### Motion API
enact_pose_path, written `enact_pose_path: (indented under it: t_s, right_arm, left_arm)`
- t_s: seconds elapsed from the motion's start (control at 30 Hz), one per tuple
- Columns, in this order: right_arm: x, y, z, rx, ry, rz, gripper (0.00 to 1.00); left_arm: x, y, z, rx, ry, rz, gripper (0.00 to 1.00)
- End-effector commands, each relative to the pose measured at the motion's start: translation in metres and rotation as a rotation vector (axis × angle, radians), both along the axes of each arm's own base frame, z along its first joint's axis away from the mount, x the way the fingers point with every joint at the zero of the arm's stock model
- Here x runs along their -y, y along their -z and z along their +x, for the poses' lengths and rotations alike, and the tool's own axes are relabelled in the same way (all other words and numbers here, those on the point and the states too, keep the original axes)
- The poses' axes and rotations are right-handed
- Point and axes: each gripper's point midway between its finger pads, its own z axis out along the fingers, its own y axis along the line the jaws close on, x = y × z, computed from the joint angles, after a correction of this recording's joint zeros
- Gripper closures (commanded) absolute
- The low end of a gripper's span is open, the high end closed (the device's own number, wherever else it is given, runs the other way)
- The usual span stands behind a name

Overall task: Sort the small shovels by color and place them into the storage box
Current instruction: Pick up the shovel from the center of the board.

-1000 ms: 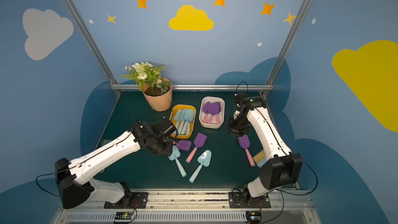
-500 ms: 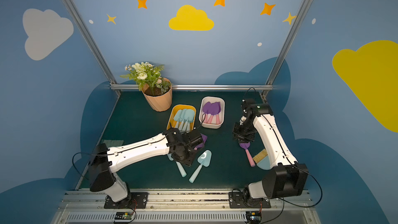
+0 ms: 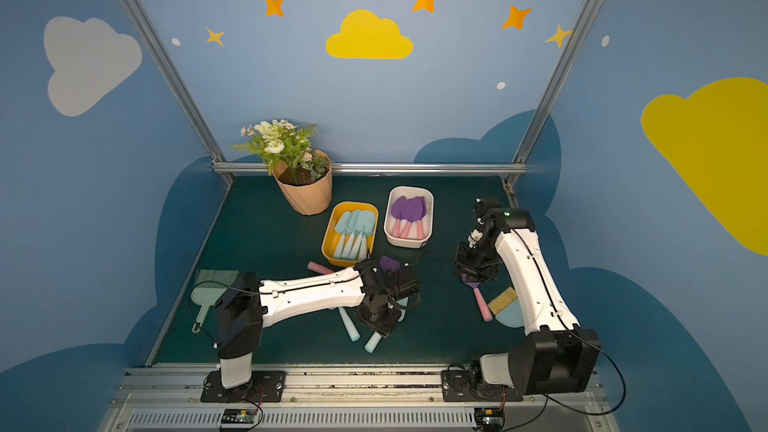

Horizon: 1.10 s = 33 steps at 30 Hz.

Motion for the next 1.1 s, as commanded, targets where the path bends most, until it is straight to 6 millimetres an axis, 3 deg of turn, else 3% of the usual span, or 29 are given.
enact_pose_path:
  t_s: [0.0,0.43,1.07]
  right_arm:
    - [0.001,-0.003,-0.006,0.007,-0.010,0.009,0.65]
    - [0.002,0.000,-0.008,-0.002,-0.010,0.012,0.65]
    - [0.002,0.005,-0.012,-0.021,-0.002,0.012,0.64]
  left_arm:
    - [-0.006,0.013,-0.005,-0.031,0.024,0.039,0.61]
    - [-0.023,0.041,-0.015,-0.069,0.031,0.108,0.60]
    - [-0.024,0.062,-0.029,-0.110,0.043,0.125,0.61]
